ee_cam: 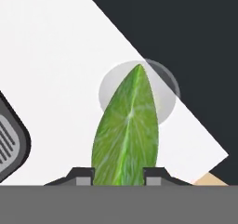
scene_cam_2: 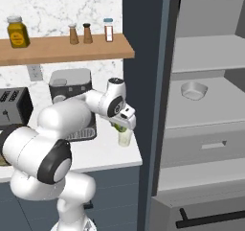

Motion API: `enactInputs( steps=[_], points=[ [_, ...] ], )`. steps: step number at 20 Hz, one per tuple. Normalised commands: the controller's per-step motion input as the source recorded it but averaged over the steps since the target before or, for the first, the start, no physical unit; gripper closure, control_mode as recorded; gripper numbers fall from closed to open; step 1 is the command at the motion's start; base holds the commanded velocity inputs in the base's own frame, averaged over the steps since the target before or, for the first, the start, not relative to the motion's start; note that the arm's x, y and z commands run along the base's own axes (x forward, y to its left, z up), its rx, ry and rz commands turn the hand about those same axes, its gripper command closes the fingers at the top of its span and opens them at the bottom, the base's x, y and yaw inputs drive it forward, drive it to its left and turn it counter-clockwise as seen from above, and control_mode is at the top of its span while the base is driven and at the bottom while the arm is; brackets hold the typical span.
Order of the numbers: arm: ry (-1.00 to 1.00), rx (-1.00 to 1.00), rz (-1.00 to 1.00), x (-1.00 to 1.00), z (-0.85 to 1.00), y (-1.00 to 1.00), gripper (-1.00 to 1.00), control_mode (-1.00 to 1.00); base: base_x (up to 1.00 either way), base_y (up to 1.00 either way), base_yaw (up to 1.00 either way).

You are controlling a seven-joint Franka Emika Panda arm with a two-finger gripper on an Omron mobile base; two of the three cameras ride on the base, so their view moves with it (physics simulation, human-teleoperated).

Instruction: Grab a lemon wedge from the fridge and one ice cube from the ice bowl, and put them in the glass of lemonade.

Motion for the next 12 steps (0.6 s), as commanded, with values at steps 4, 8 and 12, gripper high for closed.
enactInputs(
  steps=[4,8,12],
  points=[
    [0.0,0.01,0.0,0.0,0.03,-0.13,1.0,-1.0,0.0,0.0,0.0],
    [0.0,0.03,0.0,0.0,0.0,-0.14,1.0,-1.0,0.0,0.0,0.0],
    [0.0,0.01,0.0,0.05,0.0,-0.02,1.0,-1.0,0.0,0.0,0.0]
  ],
)
